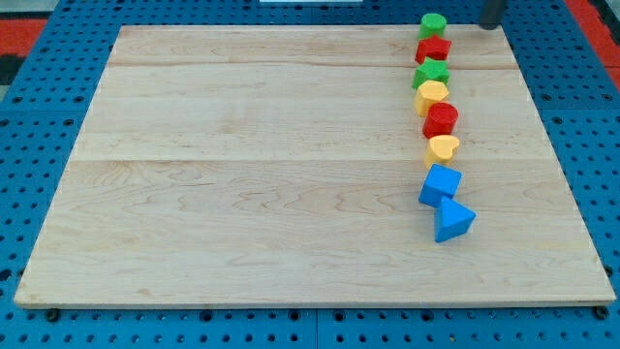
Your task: Push the green circle to the bottom right of blue triangle
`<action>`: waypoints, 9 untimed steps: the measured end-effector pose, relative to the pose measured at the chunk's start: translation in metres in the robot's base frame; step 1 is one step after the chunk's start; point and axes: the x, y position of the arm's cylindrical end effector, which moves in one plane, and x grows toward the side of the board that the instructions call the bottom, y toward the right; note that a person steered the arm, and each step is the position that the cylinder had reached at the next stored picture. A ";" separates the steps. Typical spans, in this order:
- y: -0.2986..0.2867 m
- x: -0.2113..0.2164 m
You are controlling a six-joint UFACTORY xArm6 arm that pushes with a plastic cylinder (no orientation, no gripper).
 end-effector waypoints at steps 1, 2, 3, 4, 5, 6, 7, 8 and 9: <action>-0.118 0.001; -0.224 0.033; -0.228 0.036; -0.309 0.060; -0.303 0.067; -0.293 0.021; -0.240 0.034; -0.238 0.073; -0.235 0.106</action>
